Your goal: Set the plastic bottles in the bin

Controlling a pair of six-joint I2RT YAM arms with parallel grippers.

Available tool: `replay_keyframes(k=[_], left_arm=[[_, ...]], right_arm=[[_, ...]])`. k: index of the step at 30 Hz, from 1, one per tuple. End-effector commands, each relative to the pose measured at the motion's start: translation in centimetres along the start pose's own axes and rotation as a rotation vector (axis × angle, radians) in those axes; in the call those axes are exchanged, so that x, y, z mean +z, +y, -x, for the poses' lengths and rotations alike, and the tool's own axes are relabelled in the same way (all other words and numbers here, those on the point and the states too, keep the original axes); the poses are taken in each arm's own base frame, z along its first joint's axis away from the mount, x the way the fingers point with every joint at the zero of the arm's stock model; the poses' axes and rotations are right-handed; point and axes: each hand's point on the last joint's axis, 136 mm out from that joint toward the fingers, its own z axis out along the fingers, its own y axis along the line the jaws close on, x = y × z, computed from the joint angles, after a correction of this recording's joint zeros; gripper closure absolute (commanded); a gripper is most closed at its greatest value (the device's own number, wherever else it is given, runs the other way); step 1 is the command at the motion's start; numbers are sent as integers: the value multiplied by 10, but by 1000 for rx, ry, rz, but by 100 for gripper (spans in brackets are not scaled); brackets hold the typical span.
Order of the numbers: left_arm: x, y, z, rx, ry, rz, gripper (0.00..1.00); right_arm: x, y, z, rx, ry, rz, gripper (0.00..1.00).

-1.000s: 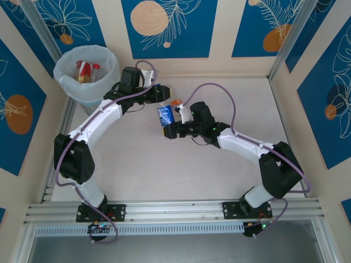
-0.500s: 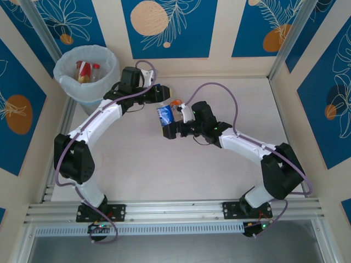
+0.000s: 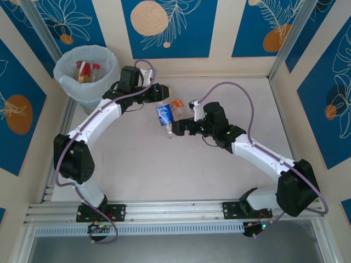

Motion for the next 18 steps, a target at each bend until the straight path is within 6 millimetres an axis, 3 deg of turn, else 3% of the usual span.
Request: replay_keyframes(k=[1,6,11,18], left_arm=[[-13,-1,21,40,-45,27,60],[-26,-8,40,85,-82,27,61],[-40,-8,62,134,-123,61,61],[-78,-6,118,217,-242,120,61]], right_arm=[[-15,-18,9,76,-72,-95,0],[-34,-48,18,185,-144,-256,0],[-49,-82,11,332,-155,-393,1],[-56,-92,3,391,-157,-409,0]])
